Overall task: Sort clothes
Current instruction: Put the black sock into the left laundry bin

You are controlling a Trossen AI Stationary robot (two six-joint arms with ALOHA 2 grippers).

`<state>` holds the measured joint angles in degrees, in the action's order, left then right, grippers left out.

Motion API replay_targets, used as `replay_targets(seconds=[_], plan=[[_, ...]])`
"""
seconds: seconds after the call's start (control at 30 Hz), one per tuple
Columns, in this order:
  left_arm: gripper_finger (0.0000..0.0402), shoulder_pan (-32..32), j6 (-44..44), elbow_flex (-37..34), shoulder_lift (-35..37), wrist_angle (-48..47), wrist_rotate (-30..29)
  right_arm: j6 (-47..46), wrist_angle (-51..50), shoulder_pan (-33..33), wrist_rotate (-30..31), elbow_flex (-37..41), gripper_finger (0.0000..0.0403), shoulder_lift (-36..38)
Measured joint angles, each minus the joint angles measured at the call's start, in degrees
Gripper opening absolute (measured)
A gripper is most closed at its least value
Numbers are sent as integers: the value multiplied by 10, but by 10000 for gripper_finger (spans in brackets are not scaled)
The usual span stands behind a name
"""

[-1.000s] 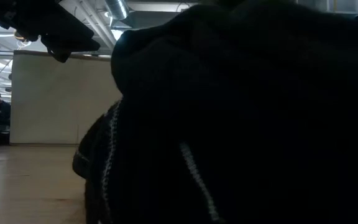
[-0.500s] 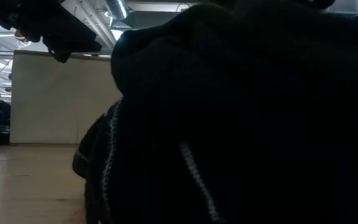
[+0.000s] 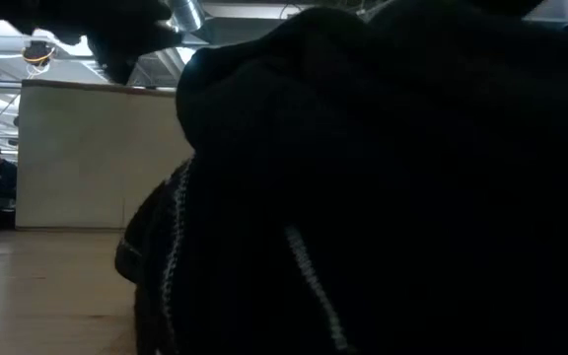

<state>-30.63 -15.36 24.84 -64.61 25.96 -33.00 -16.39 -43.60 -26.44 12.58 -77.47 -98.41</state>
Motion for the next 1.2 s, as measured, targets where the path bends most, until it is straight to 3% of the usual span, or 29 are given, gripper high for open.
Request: replay_targets(seconds=[0.07,0.23,0.47,0.57,0.83,1.0,1.2], plan=[[135,7,17,13,-38,39,19,-4,-18,-19,32,14,280,20],[135,43,48,103,-153,21,58,-60,-18,-46,82,94,280,85],[135,77,96,257,-296,-71,158,-190,86,-86,121,282,280,200],[135,86,103,295,-340,-91,174,-248,150,-118,156,356,280,243],[135,108,113,323,-417,-84,178,-313,309,-173,270,463,280,271],[131,116,113,324,-441,-70,221,-313,348,-171,331,485,280,271],[69,125,113,324,-445,-70,229,-312,378,-171,430,504,280,271]])
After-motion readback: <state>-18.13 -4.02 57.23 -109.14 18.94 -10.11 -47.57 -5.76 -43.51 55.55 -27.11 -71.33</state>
